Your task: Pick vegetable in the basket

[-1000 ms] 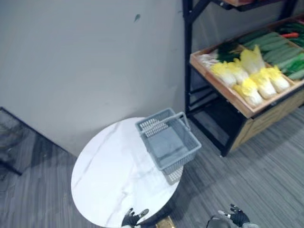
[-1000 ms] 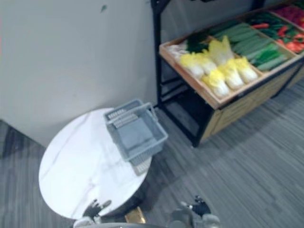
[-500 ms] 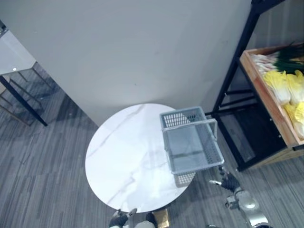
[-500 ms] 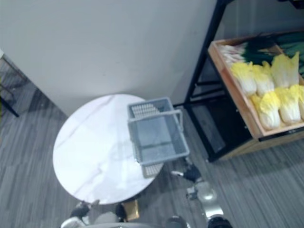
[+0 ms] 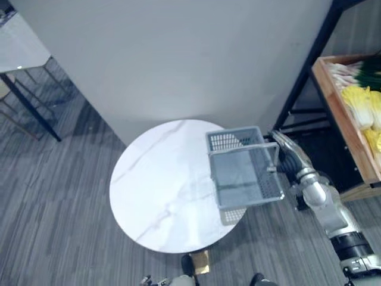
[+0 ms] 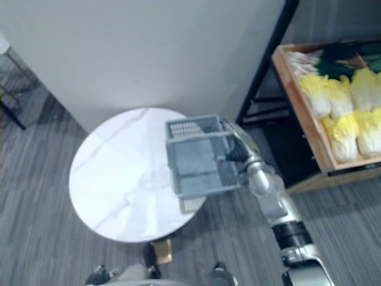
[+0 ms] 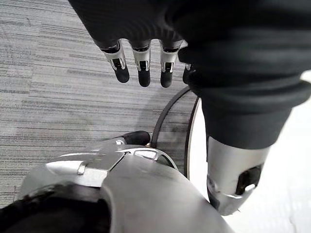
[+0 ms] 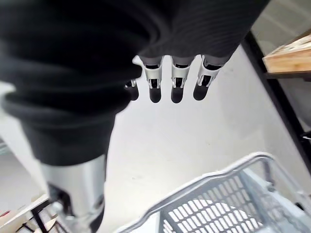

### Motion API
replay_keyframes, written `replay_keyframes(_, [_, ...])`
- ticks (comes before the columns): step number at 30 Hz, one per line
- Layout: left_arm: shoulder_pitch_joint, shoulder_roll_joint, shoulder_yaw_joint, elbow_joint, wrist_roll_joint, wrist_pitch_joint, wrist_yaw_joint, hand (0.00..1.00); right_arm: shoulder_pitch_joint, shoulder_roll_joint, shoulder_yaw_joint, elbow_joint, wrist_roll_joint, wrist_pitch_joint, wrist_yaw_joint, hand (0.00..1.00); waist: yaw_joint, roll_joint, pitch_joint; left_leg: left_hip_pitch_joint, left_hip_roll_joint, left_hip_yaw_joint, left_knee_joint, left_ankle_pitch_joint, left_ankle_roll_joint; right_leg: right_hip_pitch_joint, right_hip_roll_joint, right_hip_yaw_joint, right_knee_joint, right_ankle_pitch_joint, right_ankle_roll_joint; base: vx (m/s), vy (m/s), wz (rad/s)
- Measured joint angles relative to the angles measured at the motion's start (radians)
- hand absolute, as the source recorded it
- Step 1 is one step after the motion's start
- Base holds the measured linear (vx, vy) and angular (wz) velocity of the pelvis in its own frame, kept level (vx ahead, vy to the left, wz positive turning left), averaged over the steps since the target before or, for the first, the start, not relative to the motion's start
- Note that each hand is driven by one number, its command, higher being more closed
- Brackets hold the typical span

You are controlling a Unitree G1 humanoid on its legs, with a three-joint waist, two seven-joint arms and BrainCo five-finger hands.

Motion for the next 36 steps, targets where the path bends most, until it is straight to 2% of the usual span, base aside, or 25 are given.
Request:
replay_keyframes(2, [-0.001, 0.0, 0.0, 0.001, 0.0, 0.001, 0.001, 0.0, -0.084, 0.002, 0.066, 0.05, -0.002, 0.0, 0.0, 0.0, 0.006, 0.005, 0.015, -0.012, 0.005, -0.005, -0.001, 0.002, 0.003, -0.006, 0.009, 0.001, -0.009, 0.0, 0.001, -0.16, 0.032, 0.12])
replay_keyframes(7, [-0.005, 0.003, 0.0, 0.0, 0.0, 0.003, 0.012, 0.0, -0.226, -0.002, 0.142, 0.218, -0.011, 0.008, 0.004, 0.0, 0.025, 0.012, 0.029, -0.069, 0.014, -0.03, -0.001, 0.005, 0.02, -0.046, 0.022, 0.006, -0.012, -0.005, -0.001, -0.12, 0.036, 0.14])
replay_keyframes(11, [-0.004, 0.004, 0.0, 0.0, -0.002, 0.006, 0.023, 0.0, -0.336, -0.012, 0.224, 0.341, -0.048, 0.01, 0.008, 0.0, 0.055, 0.008, 0.06, -0.079, 0.015, -0.03, -0.001, 0.007, 0.024, -0.057, 0.023, 0.026, -0.012, -0.004, -0.001, -0.01, 0.015, 0.04])
replay_keyframes(14, [-0.006, 0.004, -0.001, -0.001, -0.004, 0.007, 0.022, 0.0, -0.412, -0.011, 0.271, 0.398, -0.082, 0.005, 0.039, 0.0, 0.056, 0.008, 0.069, -0.112, 0.005, -0.052, -0.001, 0.015, 0.03, -0.081, 0.02, 0.028, -0.014, 0.004, -0.005, 0.09, 0.015, 0.15])
replay_keyframes(16, [-0.006, 0.003, -0.002, 0.0, -0.004, 0.007, 0.021, 0.0, -0.451, -0.011, 0.275, 0.434, -0.092, 0.005, 0.048, 0.0, 0.058, 0.007, 0.077, -0.124, 0.001, -0.053, 0.005, 0.033, 0.036, -0.089, 0.022, 0.03, -0.013, 0.022, -0.002, 0.13, -0.002, 0.08])
replay_keyframes(22, [-0.008, 0.002, -0.01, 0.001, -0.034, 0.004, 0.022, 0.0, -0.585, -0.018, 0.281, 0.541, -0.129, 0.012, 0.045, 0.0, 0.059, 0.007, 0.081, -0.128, -0.001, -0.054, 0.006, 0.052, 0.029, -0.089, 0.023, 0.055, -0.022, 0.023, -0.003, 0.1, -0.013, 0.01])
replay_keyframes(29, [-0.023, 0.004, -0.036, 0.003, -0.042, -0.001, 0.027, 0.0, -0.663, -0.073, 0.276, 0.636, -0.132, 0.035, 0.029, 0.0, 0.059, 0.036, 0.109, -0.166, 0.023, -0.069, -0.001, 0.059, 0.021, -0.123, 0.052, 0.058, -0.019, 0.016, -0.015, -0.03, -0.005, 0.0])
replay_keyframes(36, [-0.029, 0.004, -0.043, 0.0, -0.042, 0.0, 0.03, 0.0, -0.662, -0.098, 0.259, 0.671, -0.147, 0.044, 0.027, 0.0, 0.054, 0.047, 0.123, -0.181, 0.033, -0.078, -0.001, 0.059, 0.018, -0.146, 0.057, 0.061, -0.003, 0.013, -0.019, -0.03, -0.001, 0.01])
